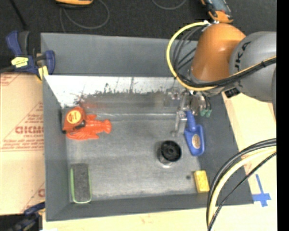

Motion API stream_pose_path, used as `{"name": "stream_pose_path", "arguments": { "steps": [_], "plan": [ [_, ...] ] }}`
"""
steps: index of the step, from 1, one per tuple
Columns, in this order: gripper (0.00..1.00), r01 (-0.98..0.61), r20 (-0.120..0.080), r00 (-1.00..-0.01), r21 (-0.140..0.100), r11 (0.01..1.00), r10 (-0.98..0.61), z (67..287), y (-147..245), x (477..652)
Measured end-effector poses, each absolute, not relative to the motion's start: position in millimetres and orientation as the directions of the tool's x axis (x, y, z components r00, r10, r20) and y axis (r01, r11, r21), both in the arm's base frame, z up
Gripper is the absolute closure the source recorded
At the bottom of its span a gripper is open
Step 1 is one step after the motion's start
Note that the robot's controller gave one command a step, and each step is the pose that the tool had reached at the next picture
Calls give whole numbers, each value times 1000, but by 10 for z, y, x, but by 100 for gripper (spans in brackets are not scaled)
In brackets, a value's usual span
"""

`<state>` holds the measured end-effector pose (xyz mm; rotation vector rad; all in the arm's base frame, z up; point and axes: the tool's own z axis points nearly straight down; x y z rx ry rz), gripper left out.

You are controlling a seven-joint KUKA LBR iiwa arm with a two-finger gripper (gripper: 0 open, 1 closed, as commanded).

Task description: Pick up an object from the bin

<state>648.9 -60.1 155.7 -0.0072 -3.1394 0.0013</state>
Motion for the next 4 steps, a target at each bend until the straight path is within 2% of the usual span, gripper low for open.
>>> {"name": "stream_pose_path", "arguments": {
  "steps": [1, 2, 3, 4],
  "plan": [
    [0, 4, -5, -1000, -2, 1000, 4, 1610, -600, 6500],
    [0, -98, -8, -995, -2, 995, -98, 1246, -760, 6177],
    [0, -89, -6, -996, -2, 996, -89, 916, -771, 6212],
    [100, 149, -4, -989, 2, 989, 149, 754, -1065, 6112]
  ]
}}
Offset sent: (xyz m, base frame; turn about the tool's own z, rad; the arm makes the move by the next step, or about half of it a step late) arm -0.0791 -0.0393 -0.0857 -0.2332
